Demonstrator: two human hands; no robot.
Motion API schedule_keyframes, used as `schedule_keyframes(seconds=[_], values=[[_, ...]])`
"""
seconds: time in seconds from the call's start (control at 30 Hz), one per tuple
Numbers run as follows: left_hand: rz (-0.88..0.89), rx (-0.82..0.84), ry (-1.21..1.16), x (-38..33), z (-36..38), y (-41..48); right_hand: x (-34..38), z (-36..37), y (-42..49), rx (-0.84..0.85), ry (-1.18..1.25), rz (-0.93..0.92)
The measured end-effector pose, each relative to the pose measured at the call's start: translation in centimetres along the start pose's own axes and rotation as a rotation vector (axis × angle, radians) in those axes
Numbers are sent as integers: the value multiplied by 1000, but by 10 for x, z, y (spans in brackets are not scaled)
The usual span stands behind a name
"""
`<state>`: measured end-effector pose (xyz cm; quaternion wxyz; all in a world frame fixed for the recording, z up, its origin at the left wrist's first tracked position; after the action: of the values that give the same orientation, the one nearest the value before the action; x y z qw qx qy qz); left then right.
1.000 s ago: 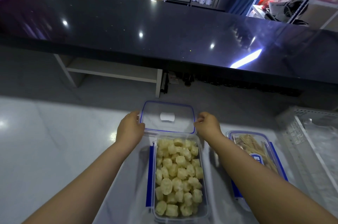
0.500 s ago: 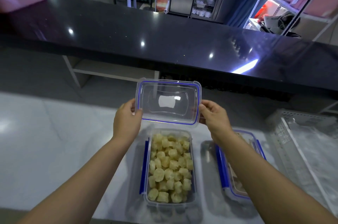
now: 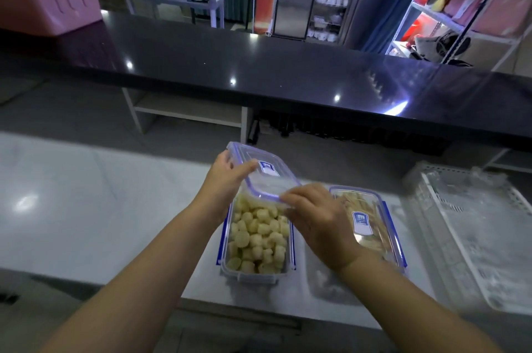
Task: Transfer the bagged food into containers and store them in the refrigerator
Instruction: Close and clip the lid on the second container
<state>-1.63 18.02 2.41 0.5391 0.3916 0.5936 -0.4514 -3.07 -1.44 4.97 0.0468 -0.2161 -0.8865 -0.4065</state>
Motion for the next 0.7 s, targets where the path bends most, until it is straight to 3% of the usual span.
schedule_keyframes(seconds=[0.27,0.57,0.63,0.7], values=[[-145,25,128,63,-11,-50,37,41,-59,323,-60,-136],[-218,8,122,77,-1,-56,36,51,-74,344,-51,-70],[-208,4,125,76,0,-54,29,46,-72,284,-18,9],[-207,9,138,76,1,-53,15,42,-69,188,41,216]])
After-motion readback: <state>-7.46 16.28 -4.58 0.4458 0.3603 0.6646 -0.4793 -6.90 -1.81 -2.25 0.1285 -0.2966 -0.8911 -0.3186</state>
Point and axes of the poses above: each hand's wrist, its own y-axis towards the middle knuckle, its own z-axis out of the palm, x = y × z, the point moved 3 cm from there along y, towards the middle knuckle, and after that the axes turned 9 degrees about y, right-handed, at the moved point
